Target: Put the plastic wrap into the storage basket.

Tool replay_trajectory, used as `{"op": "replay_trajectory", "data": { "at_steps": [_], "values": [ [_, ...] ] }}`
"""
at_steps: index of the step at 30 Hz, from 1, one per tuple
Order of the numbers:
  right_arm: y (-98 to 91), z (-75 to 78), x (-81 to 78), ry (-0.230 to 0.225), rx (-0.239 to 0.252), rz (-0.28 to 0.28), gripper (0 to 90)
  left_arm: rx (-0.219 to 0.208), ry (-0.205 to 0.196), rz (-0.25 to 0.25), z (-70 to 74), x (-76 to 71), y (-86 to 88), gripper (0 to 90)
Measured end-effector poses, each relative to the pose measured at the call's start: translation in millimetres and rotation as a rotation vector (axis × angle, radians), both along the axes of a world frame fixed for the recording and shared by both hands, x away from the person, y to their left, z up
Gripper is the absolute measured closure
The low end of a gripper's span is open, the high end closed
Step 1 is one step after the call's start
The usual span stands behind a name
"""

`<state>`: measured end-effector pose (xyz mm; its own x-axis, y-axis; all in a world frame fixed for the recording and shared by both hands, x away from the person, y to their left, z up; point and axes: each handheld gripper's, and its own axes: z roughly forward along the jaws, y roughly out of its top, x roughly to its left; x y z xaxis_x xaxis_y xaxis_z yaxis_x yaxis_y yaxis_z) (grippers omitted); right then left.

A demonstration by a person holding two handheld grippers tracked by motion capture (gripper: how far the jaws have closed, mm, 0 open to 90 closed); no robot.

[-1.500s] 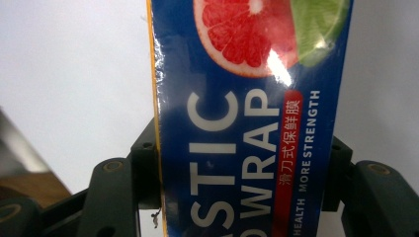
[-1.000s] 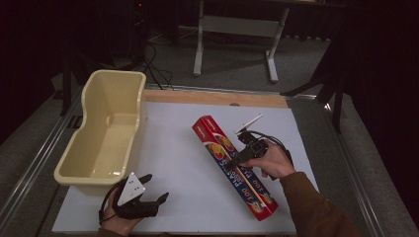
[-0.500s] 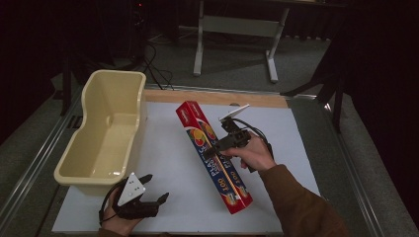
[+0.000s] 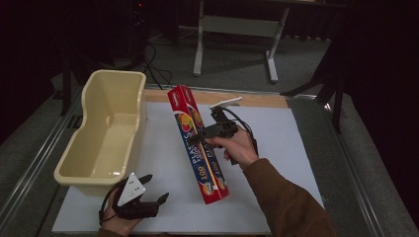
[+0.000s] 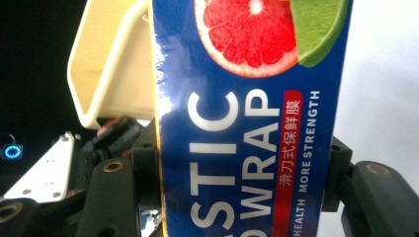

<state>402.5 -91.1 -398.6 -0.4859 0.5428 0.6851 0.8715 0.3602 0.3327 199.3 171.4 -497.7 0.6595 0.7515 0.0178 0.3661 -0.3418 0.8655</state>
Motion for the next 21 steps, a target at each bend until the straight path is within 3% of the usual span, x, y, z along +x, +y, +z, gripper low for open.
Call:
{"op": "replay_trajectory", "data": {
  "at_steps": [9,12,16,21],
  "values": [
    [13.4,12.9,10.1,0.019,0.080,-0.050,39.5,0.001,0.001,-0.001,0.0,0.1,0.1,21.4],
    [17.8,20.1,13.6,-0.013,0.068,-0.051,39.5,-0.002,-0.001,0.002,0.0,-0.1,0.4,21.3],
    [20.9,25.8,19.2,-0.003,0.101,-0.077,39.5,-0.007,0.000,0.004,0.0,0.1,1.4,21.3],
    [27.0,31.1,21.7,-0.022,0.095,-0.095,39.5,0.000,0.003,-0.001,-0.2,0.1,0.2,20.6]
  ]
}}
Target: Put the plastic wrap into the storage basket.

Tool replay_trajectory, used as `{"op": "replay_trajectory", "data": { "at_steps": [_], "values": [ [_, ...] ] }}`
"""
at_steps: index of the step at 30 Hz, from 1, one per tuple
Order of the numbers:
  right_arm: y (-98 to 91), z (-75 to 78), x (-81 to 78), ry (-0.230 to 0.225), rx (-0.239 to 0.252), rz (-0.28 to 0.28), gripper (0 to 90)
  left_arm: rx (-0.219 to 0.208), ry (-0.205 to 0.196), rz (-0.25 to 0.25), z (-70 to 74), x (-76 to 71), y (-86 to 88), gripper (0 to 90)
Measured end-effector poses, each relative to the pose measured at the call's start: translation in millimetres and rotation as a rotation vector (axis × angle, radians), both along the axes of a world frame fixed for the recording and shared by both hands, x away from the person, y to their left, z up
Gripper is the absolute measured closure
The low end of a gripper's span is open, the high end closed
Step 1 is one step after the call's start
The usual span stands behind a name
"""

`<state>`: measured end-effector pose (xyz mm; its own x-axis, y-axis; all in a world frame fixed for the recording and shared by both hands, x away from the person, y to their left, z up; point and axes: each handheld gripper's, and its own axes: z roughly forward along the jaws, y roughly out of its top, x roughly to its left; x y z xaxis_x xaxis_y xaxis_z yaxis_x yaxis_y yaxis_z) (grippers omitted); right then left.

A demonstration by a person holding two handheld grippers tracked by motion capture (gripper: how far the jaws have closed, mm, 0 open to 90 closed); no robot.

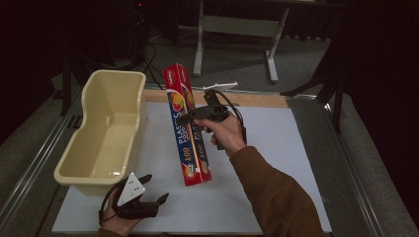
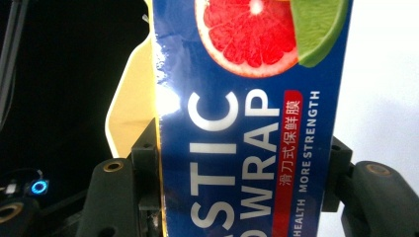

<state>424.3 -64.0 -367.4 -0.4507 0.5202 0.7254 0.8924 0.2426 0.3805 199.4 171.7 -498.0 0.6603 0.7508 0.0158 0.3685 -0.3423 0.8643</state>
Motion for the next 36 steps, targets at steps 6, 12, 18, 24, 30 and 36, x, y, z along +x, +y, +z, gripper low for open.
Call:
{"op": "replay_trajectory", "data": {
  "at_steps": [6,12,18,24,30,36],
  "values": [
    [11.1,5.3,5.2,0.007,0.042,-0.020,39.5,0.001,-0.003,-0.001,0.2,-1.2,-0.3,20.6],
    [25.0,6.2,8.7,0.033,0.072,-0.034,39.4,0.007,-0.008,-0.008,0.2,-1.8,-1.8,20.4],
    [38.4,9.4,12.0,0.042,0.105,-0.050,39.4,0.004,-0.010,-0.010,0.7,-2.0,-0.9,20.5],
    [48.9,7.2,17.5,0.093,0.165,-0.074,39.4,0.011,-0.019,-0.011,0.8,-4.5,-0.6,20.4],
    [56.0,5.0,19.9,0.129,0.200,-0.095,39.4,0.009,-0.022,-0.012,1.0,-4.6,-0.6,20.4],
    [66.7,4.1,21.6,0.156,0.234,-0.110,39.3,0.010,-0.023,-0.012,0.8,-4.1,-0.9,20.4]
  ]
}}
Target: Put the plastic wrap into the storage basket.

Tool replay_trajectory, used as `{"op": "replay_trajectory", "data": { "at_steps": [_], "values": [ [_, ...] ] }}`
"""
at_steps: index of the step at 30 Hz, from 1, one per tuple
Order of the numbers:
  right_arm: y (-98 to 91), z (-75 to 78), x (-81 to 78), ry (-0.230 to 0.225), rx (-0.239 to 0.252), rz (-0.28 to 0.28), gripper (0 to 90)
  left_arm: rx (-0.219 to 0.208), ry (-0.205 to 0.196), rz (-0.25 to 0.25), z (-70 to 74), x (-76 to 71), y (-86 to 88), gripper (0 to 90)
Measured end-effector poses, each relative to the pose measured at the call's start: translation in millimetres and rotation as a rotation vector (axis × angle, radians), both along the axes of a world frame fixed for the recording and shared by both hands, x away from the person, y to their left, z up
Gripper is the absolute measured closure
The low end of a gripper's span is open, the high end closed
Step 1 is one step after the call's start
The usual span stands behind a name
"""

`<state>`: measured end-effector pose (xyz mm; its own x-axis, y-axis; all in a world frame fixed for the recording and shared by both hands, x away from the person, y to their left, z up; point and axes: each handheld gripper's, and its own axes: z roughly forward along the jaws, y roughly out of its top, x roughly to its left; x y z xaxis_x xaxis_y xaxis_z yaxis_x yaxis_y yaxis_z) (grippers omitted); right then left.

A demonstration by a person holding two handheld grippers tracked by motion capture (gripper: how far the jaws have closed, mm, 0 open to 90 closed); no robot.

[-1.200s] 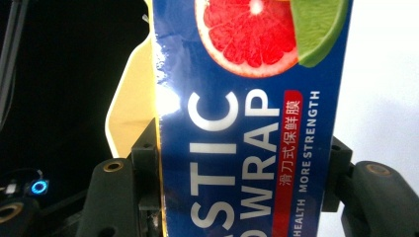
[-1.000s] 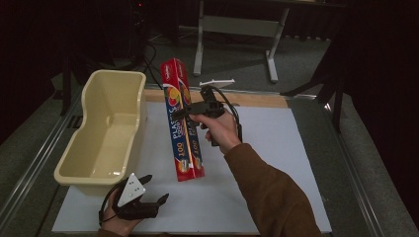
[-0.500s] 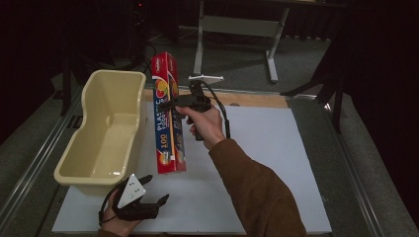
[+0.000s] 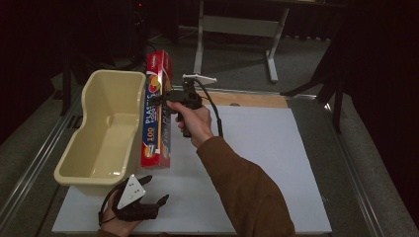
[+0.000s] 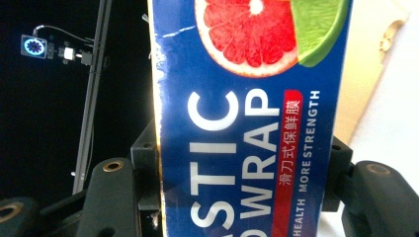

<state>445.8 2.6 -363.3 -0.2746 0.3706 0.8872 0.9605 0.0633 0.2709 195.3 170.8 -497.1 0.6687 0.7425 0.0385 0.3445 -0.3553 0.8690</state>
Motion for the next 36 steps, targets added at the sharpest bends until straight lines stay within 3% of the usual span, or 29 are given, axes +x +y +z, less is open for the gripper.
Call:
{"op": "replay_trajectory", "data": {
  "at_steps": [12,20,30,36],
  "values": [
    [20.3,-7.2,-3.7,0.037,0.064,-0.022,39.2,0.001,-0.001,0.001,-0.3,0.0,0.9,20.4],
    [32.8,-9.9,-3.3,0.066,0.068,-0.037,39.1,-0.004,-0.003,0.007,-0.5,-0.5,1.6,20.4],
    [58.8,-4.7,-8.7,0.059,0.083,-0.021,39.1,-0.009,0.007,0.002,-1.5,0.3,1.2,20.4],
    [73.9,-7.2,-14.5,0.031,0.042,-0.023,39.0,-0.020,0.004,0.006,-1.1,-0.3,3.5,20.4]
  ]
}}
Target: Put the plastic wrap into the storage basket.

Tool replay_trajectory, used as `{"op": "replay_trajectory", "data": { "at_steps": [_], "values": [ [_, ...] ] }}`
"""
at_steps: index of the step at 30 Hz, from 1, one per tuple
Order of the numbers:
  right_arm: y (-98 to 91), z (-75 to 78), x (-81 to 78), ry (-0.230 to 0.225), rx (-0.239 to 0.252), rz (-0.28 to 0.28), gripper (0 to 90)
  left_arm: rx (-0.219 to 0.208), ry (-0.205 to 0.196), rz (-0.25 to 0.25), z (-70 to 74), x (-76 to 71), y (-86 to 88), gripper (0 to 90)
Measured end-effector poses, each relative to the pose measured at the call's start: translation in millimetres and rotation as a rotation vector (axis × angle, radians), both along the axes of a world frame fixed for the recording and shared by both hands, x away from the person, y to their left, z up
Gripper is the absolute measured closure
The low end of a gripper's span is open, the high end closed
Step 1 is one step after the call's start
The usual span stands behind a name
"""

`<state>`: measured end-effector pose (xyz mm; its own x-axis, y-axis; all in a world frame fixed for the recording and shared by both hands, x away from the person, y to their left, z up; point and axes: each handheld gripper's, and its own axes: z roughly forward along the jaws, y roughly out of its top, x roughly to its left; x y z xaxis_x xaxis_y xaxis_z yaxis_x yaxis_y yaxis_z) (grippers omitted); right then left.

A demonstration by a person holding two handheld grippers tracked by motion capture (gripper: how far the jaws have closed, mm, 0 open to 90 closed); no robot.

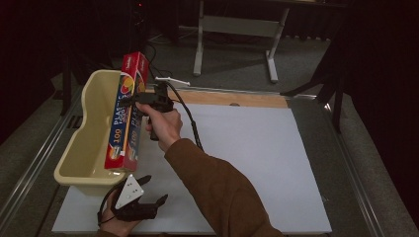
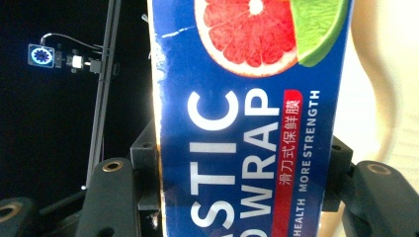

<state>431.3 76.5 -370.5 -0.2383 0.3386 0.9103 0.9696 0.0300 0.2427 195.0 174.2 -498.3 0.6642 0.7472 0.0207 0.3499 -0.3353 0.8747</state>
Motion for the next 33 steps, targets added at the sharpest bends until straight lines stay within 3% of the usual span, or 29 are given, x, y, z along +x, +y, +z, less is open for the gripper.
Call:
{"op": "replay_trajectory", "data": {
  "at_steps": [8,17,33],
  "values": [
    [13.0,-9.7,1.2,0.019,-0.002,-0.001,39.1,-0.003,0.004,-0.001,-0.3,-0.8,0.3,20.4],
    [24.4,-18.9,4.5,0.043,-0.013,-0.046,39.1,-0.010,0.004,0.005,-0.7,-0.6,1.8,20.3],
    [39.4,-18.2,1.3,0.037,-0.106,-0.073,38.4,-0.013,0.005,0.002,-0.7,-0.3,2.3,20.3]
  ]
}}
